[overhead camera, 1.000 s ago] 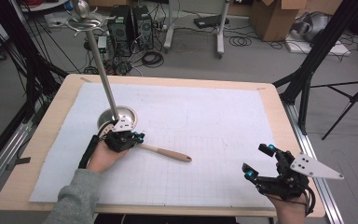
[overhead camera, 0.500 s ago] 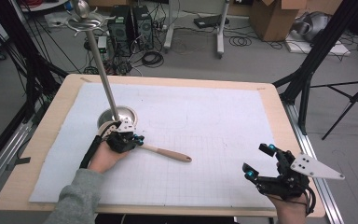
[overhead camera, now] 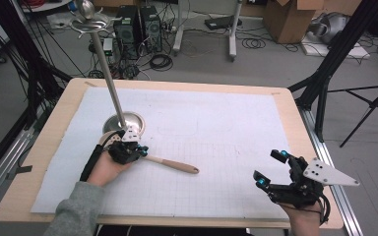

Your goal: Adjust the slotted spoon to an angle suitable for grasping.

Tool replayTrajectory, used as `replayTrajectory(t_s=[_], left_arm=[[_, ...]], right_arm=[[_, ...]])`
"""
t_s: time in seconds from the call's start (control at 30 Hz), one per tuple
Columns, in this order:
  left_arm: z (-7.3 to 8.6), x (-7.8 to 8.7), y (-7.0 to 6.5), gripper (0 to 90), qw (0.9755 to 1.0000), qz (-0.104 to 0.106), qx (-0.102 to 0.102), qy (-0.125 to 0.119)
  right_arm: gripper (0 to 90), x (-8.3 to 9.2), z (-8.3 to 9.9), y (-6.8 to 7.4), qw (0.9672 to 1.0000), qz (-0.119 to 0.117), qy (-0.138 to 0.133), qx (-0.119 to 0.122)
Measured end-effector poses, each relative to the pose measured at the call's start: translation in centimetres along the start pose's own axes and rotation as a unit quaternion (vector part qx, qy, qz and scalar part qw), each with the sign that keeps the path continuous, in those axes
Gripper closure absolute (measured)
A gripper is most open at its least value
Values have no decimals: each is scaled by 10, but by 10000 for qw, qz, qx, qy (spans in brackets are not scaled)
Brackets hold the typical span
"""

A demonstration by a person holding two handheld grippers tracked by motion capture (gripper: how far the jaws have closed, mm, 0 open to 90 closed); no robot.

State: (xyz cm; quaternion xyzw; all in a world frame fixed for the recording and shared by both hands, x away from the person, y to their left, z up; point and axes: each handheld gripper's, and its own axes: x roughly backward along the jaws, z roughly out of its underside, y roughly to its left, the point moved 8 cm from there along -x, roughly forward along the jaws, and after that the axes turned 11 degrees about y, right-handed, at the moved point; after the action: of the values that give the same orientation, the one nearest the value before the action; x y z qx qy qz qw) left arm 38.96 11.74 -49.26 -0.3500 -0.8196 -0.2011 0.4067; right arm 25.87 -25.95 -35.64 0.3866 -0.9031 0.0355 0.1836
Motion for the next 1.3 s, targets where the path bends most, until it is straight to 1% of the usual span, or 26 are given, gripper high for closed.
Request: replayTrajectory(t_s=[0.03, 0.1, 0.17, 0.2, 0.23, 0.33, 0.4, 0.43, 0.47, 0.53, 0.57, 0.7, 0.8, 0.83, 0.97, 1.03, 1.23, 1.3], left_arm=[[3, 3, 0, 897, 10000, -30, -19, 33], [5, 4, 1, 897, 10000, -27, -25, 23], [9, 7, 2, 897, 10000, -38, -6, 18], [13, 9, 3, 897, 10000, -53, 41, -17], [13, 9, 3, 897, 10000, -53, 41, -17], [20, 14, 4, 897, 9999, -102, 61, -28], [24, 16, 5, 897, 9999, -106, 66, -54], [26, 18, 5, 898, 9999, -103, 76, -58], [30, 20, 6, 897, 9998, -87, 110, -121], [32, 21, 7, 897, 9998, -82, 130, -132], [33, 22, 8, 897, 9998, -86, 130, -131], [40, 27, 12, 897, 9997, -159, 179, -110], [48, 33, 15, 897, 9994, -241, 221, -87], [48, 33, 15, 897, 9994, -241, 221, -87], [57, 39, 17, 897, 9991, -326, 243, -70], [61, 42, 17, 897, 9991, -357, 225, -64], [74, 52, 19, 897, 9986, -457, 258, -57], [79, 55, 20, 897, 9984, -490, 274, -48]], right_arm=[[119, -2, 0, 0, 10000, -11, 18, 7], [119, -4, -1, 0, 10000, -26, 18, 31], [119, -6, -2, 0, 10000, -43, 31, 49], [119, -7, -2, 0, 10000, -49, 29, 60], [119, -7, -2, 0, 10000, -49, 29, 60], [119, -11, -3, 1, 9999, -88, 53, 53], [118, -14, -4, 0, 9999, -84, 46, 59], [118, -16, -4, 0, 10000, -73, 60, 23], [118, -18, -5, 0, 9999, -93, 59, 41], [118, -20, -5, 0, 9999, -100, 74, 29], [118, -22, -5, 0, 9999, -122, 70, 66], [118, -27, -6, 0, 9998, -165, 110, 56], [118, -30, -7, -1, 9997, -203, 95, 85], [118, -30, -7, -1, 9997, -203, 95, 85], [118, -33, -9, -1, 9997, -212, 81, 1], [118, -35, -10, -2, 9997, -226, 48, 73], [118, -40, -11, -2, 9996, -284, 83, 35], [118, -44, -12, -1, 9994, -332, 89, 71]])
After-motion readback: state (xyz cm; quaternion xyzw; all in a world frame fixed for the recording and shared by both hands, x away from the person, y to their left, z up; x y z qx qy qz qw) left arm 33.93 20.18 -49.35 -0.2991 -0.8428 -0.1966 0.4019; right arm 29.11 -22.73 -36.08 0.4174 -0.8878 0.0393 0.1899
